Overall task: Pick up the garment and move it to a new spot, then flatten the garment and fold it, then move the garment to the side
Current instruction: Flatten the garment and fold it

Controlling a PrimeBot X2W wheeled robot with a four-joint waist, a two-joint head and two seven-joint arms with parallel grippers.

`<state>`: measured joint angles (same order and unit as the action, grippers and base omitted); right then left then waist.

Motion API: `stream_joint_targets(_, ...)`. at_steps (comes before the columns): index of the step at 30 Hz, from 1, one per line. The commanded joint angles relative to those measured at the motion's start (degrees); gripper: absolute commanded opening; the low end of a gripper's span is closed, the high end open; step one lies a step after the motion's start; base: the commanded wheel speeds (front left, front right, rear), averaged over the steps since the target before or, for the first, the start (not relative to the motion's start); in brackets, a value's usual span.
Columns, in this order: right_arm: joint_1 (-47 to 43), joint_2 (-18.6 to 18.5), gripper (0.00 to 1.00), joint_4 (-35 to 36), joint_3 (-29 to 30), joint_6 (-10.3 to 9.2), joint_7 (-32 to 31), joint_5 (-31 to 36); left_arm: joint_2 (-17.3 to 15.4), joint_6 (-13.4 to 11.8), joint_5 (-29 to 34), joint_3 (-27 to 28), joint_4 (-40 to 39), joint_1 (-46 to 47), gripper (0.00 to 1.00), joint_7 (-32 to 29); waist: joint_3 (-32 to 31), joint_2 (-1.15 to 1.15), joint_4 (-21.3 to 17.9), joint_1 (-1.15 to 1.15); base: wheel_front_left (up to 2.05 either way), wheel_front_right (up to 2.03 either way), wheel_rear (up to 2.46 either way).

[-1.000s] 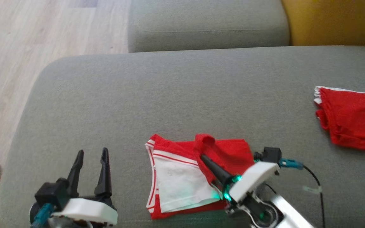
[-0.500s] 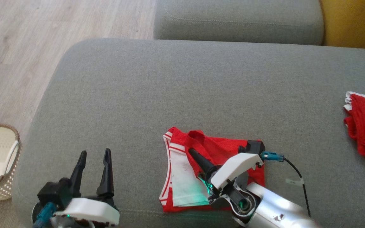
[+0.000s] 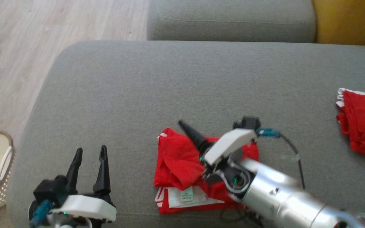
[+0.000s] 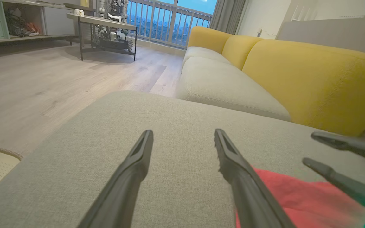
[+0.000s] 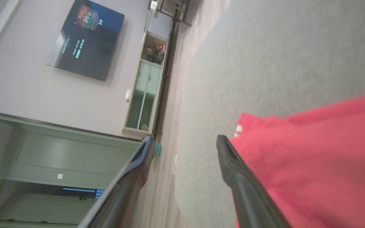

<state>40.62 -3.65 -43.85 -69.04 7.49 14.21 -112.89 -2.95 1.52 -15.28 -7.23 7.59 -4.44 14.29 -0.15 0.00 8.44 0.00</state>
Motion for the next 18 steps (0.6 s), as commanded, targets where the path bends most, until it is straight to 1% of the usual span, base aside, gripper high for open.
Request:
stream_joint_targets(1,2.5,0.8,1.0,0.3,1.8,0.0,0.7,1.9,0.1,-0.3,0.2,2.1,-2.1,2.6,1.0,0.7,-0.5,0.0,-0.7,0.0,0.0,0.0,0.0)
stream_joint_targets(5,4.2,0.3,1.0,-3.0,5.6,0.0,0.8,10.4,0.1,-0.5,0.3,2.2,-2.5,2.1,1.0,0.7,-1.6,0.0,-2.0,0.0,0.0,0.0,0.0)
stream_joint_targets(8,5.5,-1.8,1.0,-4.2,9.6,0.0,0.8,19.5,0.1,-0.7,0.3,2.3,-2.8,1.9,1.0,0.7,-2.0,0.0,-3.1,0.0,0.0,0.0,0.0)
stream_joint_targets(10,5.6,-3.4,1.0,-4.5,13.7,0.0,0.8,25.9,0.1,-0.8,0.3,2.5,-3.2,1.8,1.0,0.7,-2.2,0.0,-3.9,0.0,0.0,0.0,0.0)
stream_joint_targets(11,4.8,-5.0,1.0,-3.9,18.5,0.0,0.8,32.1,0.1,-0.9,0.3,2.5,-3.5,1.9,1.0,0.7,-2.3,0.0,-4.5,0.0,0.0,0.0,0.0)
stream_joint_targets(14,3.0,-8.2,1.0,-1.9,25.3,0.0,0.8,45.3,0.1,-1.0,0.3,2.5,-3.9,2.1,1.0,0.7,-2.3,0.0,-5.3,0.0,0.0,0.0,0.0)
stream_joint_targets(18,-3.1,-10.4,1.0,4.2,36.6,0.0,0.8,62.9,0.1,-1.1,0.3,2.6,-4.3,2.4,1.0,0.7,-2.3,0.0,-5.9,0.0,0.0,0.0,0.0)
